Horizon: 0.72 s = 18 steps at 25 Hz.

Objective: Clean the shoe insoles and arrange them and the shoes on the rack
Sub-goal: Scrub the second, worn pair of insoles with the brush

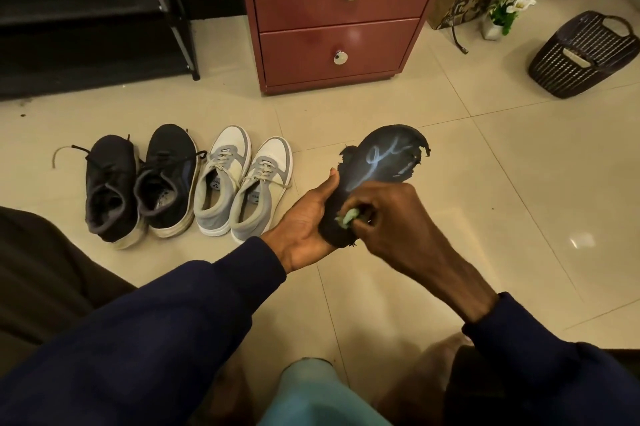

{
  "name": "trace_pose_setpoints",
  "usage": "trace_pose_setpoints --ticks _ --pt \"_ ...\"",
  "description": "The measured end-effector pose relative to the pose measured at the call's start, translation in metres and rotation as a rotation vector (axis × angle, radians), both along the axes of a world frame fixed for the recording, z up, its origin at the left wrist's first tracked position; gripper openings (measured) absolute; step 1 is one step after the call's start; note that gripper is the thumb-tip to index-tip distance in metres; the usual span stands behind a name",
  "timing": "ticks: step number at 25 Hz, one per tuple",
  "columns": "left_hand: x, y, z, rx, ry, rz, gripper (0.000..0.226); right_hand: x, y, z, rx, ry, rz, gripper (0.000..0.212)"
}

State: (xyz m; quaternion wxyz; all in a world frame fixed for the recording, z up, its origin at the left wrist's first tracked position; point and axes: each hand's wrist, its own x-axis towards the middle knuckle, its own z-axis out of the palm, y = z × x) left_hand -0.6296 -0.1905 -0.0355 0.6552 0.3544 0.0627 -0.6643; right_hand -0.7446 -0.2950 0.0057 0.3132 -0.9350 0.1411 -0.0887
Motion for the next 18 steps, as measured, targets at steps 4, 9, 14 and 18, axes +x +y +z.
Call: trace_pose_setpoints --ticks 4,9,14,18 --pt "0.002 -0.001 0.003 -0.051 0.047 0.042 0.056 0.002 0.001 -0.003 -0.182 -0.064 -0.084 0.023" --pt "0.001 0.003 0.003 -0.026 0.066 0.025 0.051 0.003 0.002 0.001 -0.067 0.025 0.012 0.021" --pt "0.001 0.001 0.002 -0.028 0.042 0.042 0.054 0.001 0.013 -0.003 -0.133 -0.005 -0.004 0.023" --pt "-0.001 0.001 -0.001 -0.027 0.059 0.025 0.052 0.002 0.003 -0.003 -0.047 0.001 -0.044 0.021"
